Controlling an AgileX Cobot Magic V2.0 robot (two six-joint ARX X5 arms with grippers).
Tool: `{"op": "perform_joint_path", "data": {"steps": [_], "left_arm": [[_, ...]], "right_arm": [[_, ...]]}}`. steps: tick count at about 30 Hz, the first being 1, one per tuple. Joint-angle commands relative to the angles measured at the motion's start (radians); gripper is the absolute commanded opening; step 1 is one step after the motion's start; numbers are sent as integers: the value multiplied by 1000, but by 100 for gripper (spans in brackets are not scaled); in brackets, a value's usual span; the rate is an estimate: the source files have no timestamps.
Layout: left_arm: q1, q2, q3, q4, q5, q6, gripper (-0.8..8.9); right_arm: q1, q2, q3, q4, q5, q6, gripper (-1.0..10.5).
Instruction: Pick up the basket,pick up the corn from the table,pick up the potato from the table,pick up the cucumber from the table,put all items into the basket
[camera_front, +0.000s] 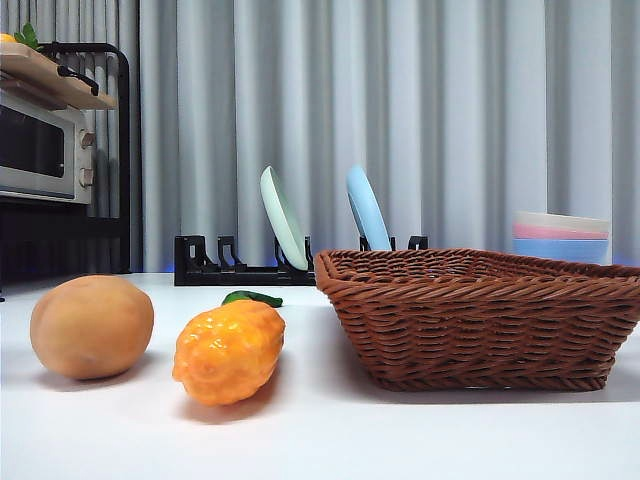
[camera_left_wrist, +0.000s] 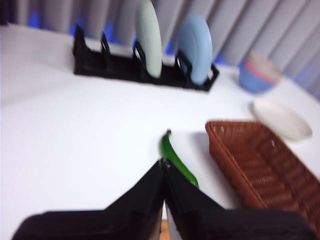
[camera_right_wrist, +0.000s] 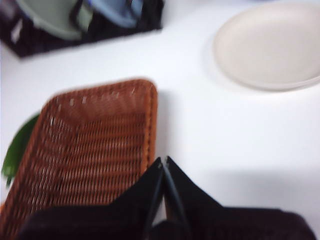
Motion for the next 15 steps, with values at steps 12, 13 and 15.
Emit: {"op": "perform_joint_path", "data": {"steps": [12, 13, 15], "left_arm": [[-7, 412, 266, -231, 99, 190, 203], [-10, 417, 266, -225, 98, 190, 317], [-14, 422, 266, -220, 98, 189, 409]], "right_arm": [[0, 288, 164, -178, -181, -187, 249], [0, 298, 164, -177, -179, -187, 330], [0, 322, 164, -167, -174, -187, 408]]}}
